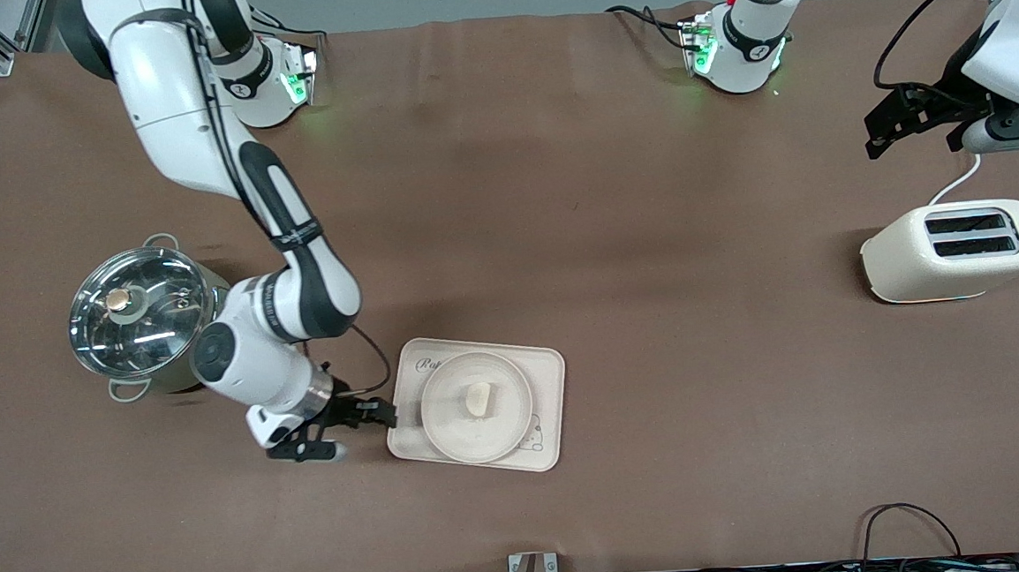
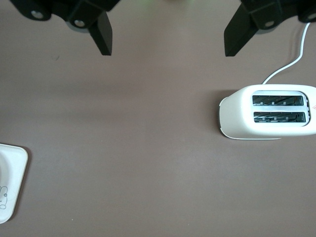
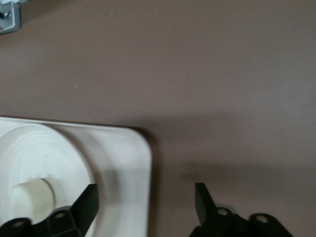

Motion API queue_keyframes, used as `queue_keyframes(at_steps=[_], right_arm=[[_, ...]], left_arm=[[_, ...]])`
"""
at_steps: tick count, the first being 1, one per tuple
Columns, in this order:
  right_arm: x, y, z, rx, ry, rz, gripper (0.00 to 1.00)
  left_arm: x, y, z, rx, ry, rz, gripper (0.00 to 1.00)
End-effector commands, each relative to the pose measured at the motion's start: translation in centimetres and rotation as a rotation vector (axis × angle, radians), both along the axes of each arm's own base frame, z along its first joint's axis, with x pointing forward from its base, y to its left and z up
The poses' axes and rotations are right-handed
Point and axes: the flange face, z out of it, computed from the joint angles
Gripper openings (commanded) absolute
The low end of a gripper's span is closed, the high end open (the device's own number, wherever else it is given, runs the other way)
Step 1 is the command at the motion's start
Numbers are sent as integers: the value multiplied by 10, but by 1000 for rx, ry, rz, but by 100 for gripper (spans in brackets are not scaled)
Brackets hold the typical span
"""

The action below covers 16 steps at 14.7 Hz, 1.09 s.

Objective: Place bun in plate and plate on tray
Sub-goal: 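Open the right gripper and withdraw it from the plate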

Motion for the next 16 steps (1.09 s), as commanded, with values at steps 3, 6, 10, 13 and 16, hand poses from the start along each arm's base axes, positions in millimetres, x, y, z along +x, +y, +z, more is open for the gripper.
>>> queue_keyframes(at_steps=[3, 6, 10, 13, 16], right_arm=[[-4, -94, 104, -47, 49, 28, 100], [-25, -145, 180, -72, 67, 89, 100], [-67, -207, 270, -161, 116, 83, 100], [-107, -221, 325, -187, 158, 94, 100], [-136, -231, 375, -284, 119, 107, 100]], left_arm=[[2, 1, 3, -13, -11, -13, 100], [2, 2, 4, -13, -14, -11, 100], [5, 1, 1, -14, -14, -13, 100], [6, 1, -1, -14, -12, -11, 100], [6, 1, -1, -16, -12, -11, 100]])
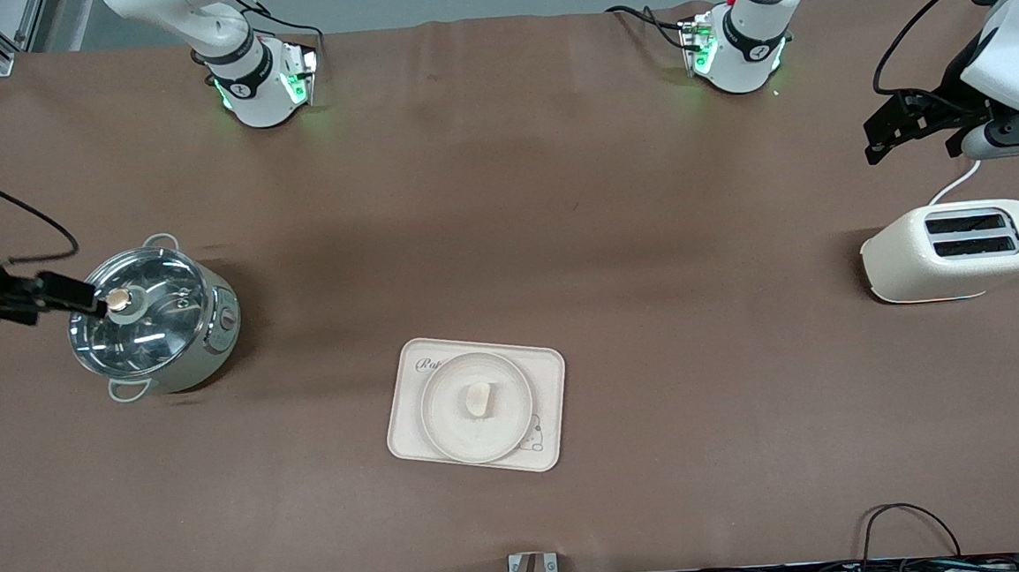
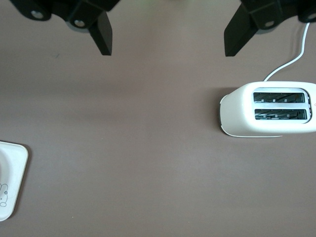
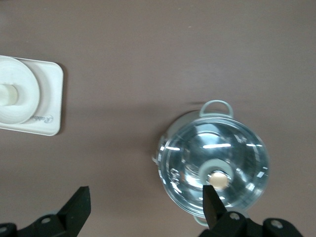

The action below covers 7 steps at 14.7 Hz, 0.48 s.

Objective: Place bun in plate and plate on tray
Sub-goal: 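Open the right gripper and withdraw it from the plate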

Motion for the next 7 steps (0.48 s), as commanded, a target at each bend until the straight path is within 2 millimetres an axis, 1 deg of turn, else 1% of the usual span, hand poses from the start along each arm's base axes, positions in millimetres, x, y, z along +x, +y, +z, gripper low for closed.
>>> queue_keyframes(at_steps=[1, 2, 5, 7], right_arm=[[-36, 0, 37, -35, -16, 20, 100], [-46, 3, 52, -24, -33, 32, 100], [-62, -1, 58, -5, 21, 34, 100], [-70, -9, 63, -4, 33, 30, 100]], left_arm=[[2, 1, 3, -14, -9, -11, 100], [2, 1, 3, -12, -7, -14, 100], [2, 3, 9, -9, -20, -13, 100], [9, 4, 9, -10, -21, -14, 100]])
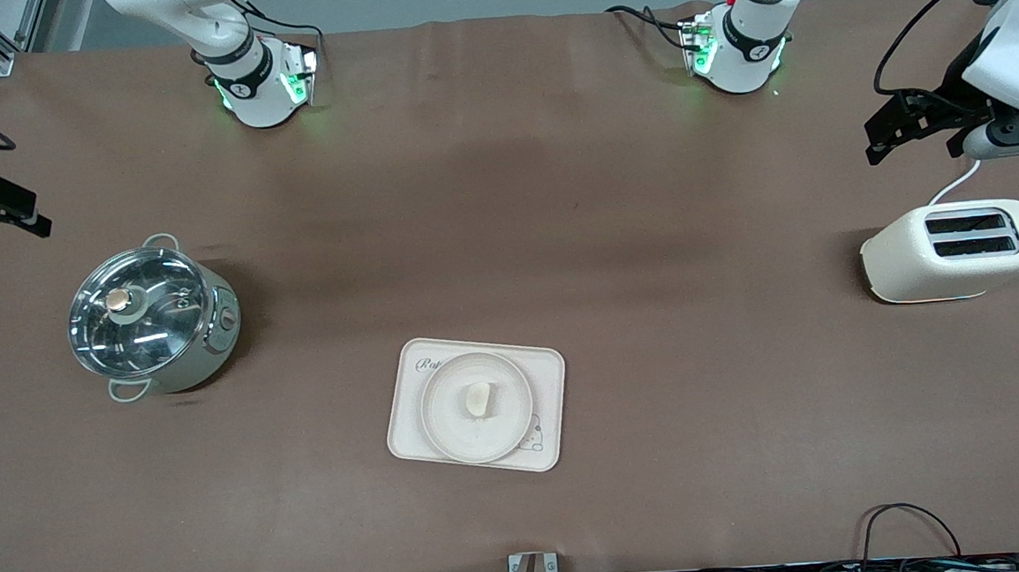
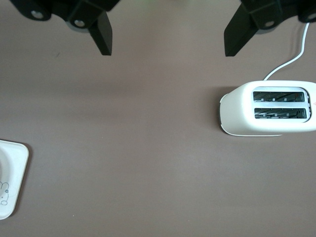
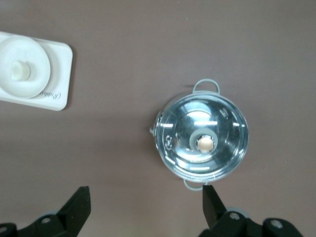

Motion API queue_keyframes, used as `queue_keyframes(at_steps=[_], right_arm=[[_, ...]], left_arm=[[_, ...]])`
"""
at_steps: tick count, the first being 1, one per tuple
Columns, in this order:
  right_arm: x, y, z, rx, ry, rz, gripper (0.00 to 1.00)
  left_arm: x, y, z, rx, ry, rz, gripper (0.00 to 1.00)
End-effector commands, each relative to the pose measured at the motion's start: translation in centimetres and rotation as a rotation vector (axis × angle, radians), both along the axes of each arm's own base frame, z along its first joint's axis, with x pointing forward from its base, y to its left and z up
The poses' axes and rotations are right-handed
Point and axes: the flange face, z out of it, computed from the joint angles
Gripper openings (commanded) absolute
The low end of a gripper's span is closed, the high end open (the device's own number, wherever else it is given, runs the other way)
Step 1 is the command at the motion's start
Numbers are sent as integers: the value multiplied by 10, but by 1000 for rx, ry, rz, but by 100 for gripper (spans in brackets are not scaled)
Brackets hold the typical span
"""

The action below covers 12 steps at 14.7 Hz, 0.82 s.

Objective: Place bun in plate and plate on tray

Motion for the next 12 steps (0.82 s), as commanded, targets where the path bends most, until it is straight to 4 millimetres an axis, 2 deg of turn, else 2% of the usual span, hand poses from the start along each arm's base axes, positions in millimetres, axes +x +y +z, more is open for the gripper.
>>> queue_keyframes(at_steps=[1, 2, 5, 12], right_arm=[[-16, -17, -3, -10, 39, -23, 100], [-21, -21, 2, -11, 38, -29, 100], [-27, -24, -2, -49, 31, -42, 100], [-31, -10, -2, -57, -32, -20, 100]], left_arm=[[11, 3, 5, -10, -12, -17, 100], [12, 3, 5, -8, -11, -15, 100], [12, 2, 5, -8, -9, -17, 100], [3, -8, 10, 2, 25, -36, 100]])
